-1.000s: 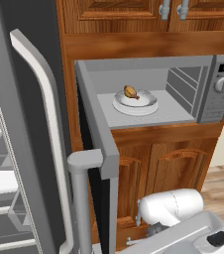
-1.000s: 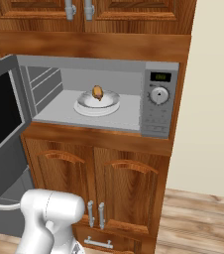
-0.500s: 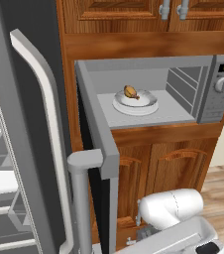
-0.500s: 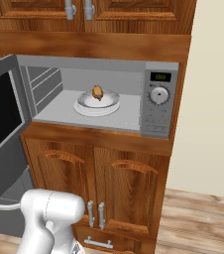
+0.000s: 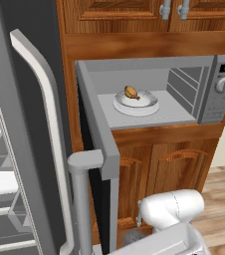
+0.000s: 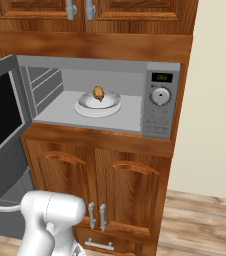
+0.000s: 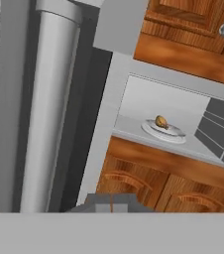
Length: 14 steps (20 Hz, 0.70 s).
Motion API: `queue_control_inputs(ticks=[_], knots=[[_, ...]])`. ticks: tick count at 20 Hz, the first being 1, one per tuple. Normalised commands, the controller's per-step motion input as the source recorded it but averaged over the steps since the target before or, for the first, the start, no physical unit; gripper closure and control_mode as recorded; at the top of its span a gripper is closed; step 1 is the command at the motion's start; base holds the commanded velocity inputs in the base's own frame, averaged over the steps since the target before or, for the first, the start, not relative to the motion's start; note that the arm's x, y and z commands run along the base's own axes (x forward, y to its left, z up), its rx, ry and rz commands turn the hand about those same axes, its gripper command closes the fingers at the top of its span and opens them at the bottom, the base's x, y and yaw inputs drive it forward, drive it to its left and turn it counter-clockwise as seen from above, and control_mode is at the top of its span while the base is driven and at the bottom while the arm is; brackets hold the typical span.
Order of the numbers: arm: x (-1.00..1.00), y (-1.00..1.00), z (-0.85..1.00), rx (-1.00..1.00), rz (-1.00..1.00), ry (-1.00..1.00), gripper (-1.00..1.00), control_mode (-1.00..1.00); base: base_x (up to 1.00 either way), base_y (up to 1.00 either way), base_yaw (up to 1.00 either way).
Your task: Transport the chicken drumstick from the fridge to the microwave and turn on the microwave.
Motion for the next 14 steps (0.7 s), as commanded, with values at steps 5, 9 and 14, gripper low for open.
queue_control_inputs(ticks=[5, 9, 14], knots=[[0.00, 0.28, -0.02, 0.00, 0.00, -0.04, 1.00, -1.00, 0.00, 0.00, 0.00], [0.00, 0.25, -0.03, 0.00, 0.00, -0.05, 1.00, -1.00, 0.00, 0.00, 0.00], [0.01, 0.25, -0.08, 0.00, 0.00, -0.03, 1.00, -1.00, 0.00, 0.00, 0.00]])
